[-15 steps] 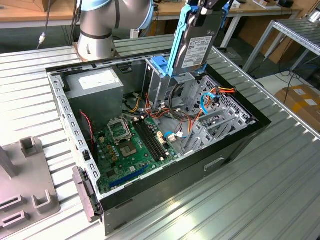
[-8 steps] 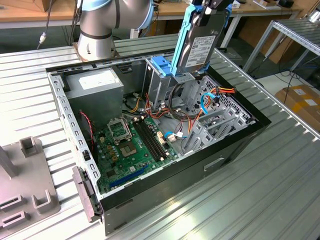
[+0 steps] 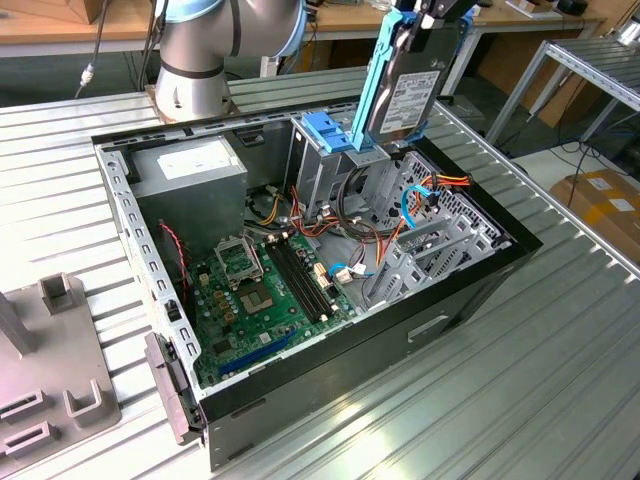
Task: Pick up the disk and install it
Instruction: 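Pick up the disk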
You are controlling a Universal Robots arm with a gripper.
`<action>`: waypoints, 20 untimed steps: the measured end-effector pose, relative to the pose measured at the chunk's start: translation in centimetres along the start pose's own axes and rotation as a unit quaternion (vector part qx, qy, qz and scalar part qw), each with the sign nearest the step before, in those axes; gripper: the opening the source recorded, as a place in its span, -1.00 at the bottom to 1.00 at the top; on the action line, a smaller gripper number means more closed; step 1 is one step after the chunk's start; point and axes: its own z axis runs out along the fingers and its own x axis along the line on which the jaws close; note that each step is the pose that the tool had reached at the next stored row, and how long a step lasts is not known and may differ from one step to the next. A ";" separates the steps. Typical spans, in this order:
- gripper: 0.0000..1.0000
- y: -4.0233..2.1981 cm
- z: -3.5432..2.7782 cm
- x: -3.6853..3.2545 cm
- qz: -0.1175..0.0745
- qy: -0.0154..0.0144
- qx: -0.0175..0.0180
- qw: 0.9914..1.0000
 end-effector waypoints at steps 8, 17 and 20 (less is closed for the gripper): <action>-0.27 -0.29 -0.02 1.48 0.000 0.000 0.000 1.000; -0.27 -0.69 -0.90 1.49 0.004 0.000 0.000 1.000; -0.27 -0.69 -0.91 1.49 0.004 -0.009 0.000 1.000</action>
